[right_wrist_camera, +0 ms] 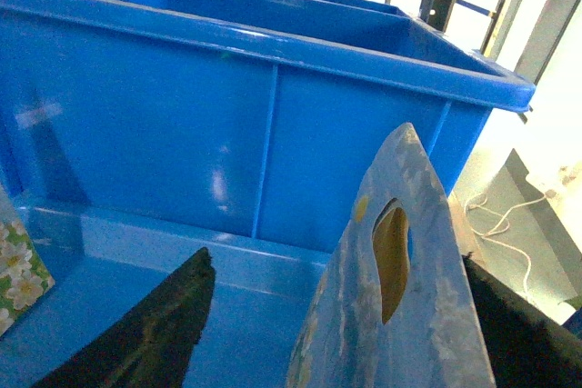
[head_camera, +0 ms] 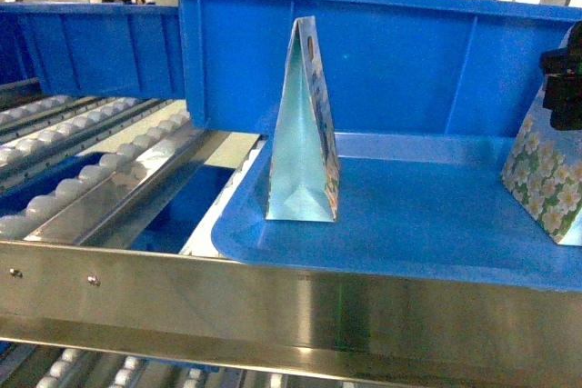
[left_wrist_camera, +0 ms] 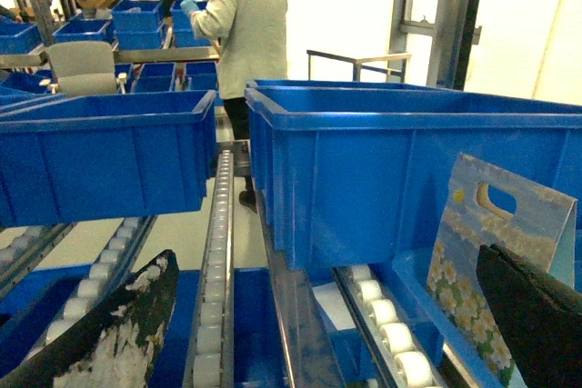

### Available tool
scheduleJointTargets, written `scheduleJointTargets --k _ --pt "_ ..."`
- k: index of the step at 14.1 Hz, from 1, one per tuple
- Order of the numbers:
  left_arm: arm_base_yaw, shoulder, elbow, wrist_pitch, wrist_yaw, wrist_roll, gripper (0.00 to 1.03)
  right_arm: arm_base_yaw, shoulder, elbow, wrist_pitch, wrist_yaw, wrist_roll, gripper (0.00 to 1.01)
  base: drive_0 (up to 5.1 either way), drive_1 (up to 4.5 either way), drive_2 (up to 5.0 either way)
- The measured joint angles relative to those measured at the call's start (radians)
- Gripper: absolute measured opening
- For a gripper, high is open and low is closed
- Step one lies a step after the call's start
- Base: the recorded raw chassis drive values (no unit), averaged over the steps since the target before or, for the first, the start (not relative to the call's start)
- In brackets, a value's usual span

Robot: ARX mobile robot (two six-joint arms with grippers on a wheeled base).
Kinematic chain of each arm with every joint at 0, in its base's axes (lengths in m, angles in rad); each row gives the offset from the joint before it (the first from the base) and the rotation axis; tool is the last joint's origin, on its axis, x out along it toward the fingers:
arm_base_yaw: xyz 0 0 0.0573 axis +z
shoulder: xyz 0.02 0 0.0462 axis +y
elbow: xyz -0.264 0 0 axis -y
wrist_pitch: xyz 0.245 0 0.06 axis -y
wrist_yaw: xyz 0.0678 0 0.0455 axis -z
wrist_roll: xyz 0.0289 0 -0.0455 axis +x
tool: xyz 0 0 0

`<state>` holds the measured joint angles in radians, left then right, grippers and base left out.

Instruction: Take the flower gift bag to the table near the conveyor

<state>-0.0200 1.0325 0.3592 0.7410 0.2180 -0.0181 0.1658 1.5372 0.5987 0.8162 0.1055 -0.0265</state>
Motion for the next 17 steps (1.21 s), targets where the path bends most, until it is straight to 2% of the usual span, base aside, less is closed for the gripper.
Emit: scheduleJointTargets --k 1,6,11,14,15,16,17 --pt "0.0 0.0 0.0 0.0 0.0 0.0 0.98 0.005 0.008 -0.001 0.009 0.001 0.0 0.59 0.0 0.0 0.0" --pt "0.0 0.0 0.0 0.0 0.0 0.0 0.98 0.014 0.021 -0.008 0.026 0.006 -0.003 0.01 0.0 0.0 0.0" --pt "0.0 0.0 0.0 0.0 0.0 0.0 0.98 0.019 -0.019 -0.065 0.08 0.013 -0.006 0.02 0.0 0.0 0.0" --pt "0.0 0.0 0.0 0.0 0.0 0.0 0.98 0.018 -0.162 -0.133 0.065 0.023 -0.008 0.02 0.0 0.0 0.0" --pt "0.0 0.0 0.0 0.0 0.0 0.0 0.98 0.018 -0.235 -0.158 0.034 0.011 -0.008 0.02 0.0 0.0 0.0" --pt "0.0 0.0 0.0 0.0 0.0 0.0 0.98 0.018 -0.372 -0.203 -0.038 -0.026 -0.008 0.02 0.0 0.0 0.0" --pt "0.0 0.0 0.0 0.0 0.0 0.0 0.98 -0.055 -0.595 -0.253 -0.121 -0.085 -0.002 0.02 0.0 0.0 0.0"
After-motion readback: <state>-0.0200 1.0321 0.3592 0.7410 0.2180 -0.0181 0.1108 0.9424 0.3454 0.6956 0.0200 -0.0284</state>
